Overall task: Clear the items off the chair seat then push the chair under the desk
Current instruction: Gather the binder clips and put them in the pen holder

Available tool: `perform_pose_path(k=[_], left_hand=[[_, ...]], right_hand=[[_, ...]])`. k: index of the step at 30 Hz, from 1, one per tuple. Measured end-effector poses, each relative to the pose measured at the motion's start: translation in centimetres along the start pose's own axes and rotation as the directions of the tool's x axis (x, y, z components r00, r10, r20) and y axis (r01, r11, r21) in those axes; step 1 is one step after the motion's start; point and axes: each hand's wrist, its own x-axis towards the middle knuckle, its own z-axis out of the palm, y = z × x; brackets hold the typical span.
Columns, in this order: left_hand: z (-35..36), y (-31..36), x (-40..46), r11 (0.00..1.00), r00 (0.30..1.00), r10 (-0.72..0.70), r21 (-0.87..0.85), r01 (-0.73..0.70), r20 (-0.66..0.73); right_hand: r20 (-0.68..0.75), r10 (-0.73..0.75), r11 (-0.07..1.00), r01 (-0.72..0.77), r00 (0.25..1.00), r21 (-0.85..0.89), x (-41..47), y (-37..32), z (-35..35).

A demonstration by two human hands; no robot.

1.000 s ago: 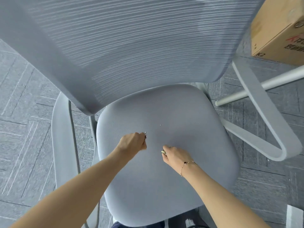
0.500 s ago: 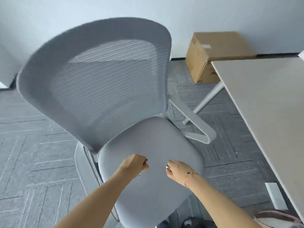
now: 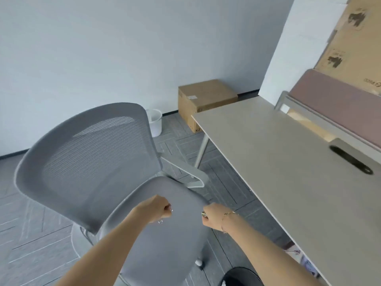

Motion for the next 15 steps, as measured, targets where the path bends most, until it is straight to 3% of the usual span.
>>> perform_pose_path(k=[9,15], left_hand=[[-2.9,10.0,1.5,0.936,0.951,0.308,0.185,-0.299,-0.022],[-1.0,21.5,4.0,0.892,0.925,0.373,0.249,-0.377,0.068]], right_hand=[[-0.079,0.211,0.970,-0.199,0.974,0.138,-9.0,10.5,-2.3],[-0.103,0.382,0.905,-0.350,0.918,0.241,-14.9,19.8,-2.8]])
